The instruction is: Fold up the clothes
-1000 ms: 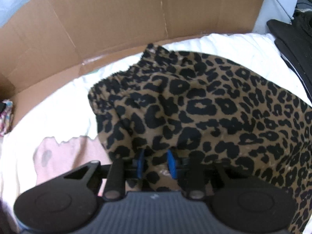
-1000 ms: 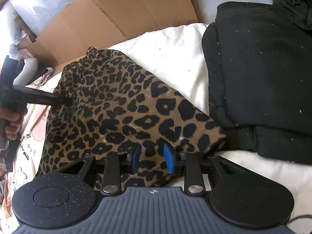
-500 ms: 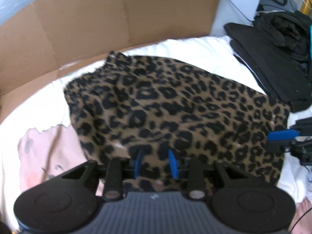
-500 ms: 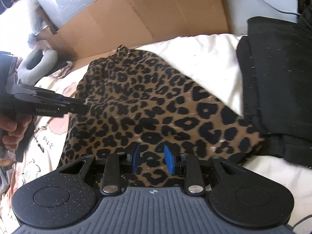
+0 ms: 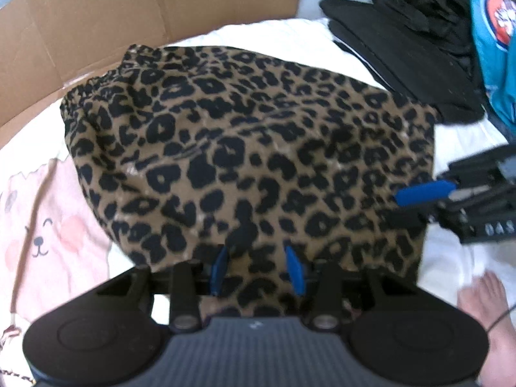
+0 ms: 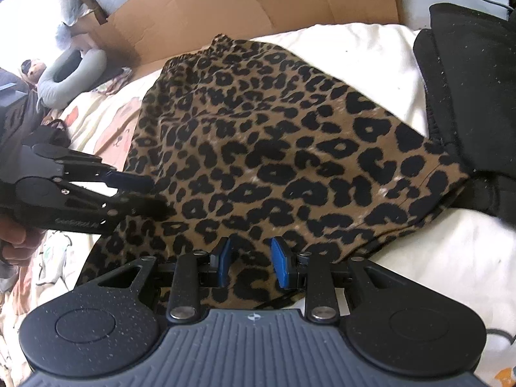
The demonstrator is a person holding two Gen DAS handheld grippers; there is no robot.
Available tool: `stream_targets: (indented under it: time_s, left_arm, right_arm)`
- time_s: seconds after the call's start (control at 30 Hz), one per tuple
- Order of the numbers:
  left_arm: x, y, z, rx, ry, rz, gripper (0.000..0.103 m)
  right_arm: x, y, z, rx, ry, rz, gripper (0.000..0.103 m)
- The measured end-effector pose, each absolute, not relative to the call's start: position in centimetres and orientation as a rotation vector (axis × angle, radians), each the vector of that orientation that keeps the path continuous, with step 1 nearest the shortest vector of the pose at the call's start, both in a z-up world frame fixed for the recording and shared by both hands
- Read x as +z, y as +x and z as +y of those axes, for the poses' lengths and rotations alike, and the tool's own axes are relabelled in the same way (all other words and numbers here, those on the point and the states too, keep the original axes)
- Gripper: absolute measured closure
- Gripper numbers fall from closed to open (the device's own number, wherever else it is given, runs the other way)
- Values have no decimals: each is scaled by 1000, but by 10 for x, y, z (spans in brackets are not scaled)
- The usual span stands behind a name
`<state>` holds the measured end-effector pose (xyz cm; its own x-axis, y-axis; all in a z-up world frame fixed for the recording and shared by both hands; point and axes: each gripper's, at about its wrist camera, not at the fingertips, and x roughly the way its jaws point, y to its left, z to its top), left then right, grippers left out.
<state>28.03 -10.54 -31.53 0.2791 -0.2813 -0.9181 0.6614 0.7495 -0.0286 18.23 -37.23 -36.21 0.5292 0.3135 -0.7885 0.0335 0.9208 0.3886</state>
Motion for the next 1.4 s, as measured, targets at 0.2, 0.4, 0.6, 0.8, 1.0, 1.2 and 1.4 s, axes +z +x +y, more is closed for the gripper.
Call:
stream_targets:
  time_s: [0.2, 0.4, 0.6, 0.8, 1.0, 1.2, 1.4]
  left_arm:
    - [-297, 261, -79, -659, 403, 1155, 61]
    - [-280, 245, -52, -629, 370, 1169, 61]
    - [-277, 229, -30, -597, 277, 1159, 61]
    - [-281, 216, -19, -596, 157, 1139, 61]
    - [-292, 204, -12, -596, 84, 1153, 62]
    - [-296, 199, -7, -593, 74, 1148, 62]
    - [-296, 200, -1, -586, 17, 1161, 62]
  right_arm:
    - [-360, 176, -365, 186, 385, 1013, 68]
    - [-347, 169, -359, 199, 384, 989, 68]
    - [-327, 162, -352, 260, 339, 989, 68]
    - [-313, 154, -342, 374, 292, 1047, 68]
    - [-302, 146, -329, 486, 280, 1103, 68]
    - [-303, 146, -308, 562, 298, 1142, 68]
    - [-307, 147, -289, 619, 312, 1179, 61]
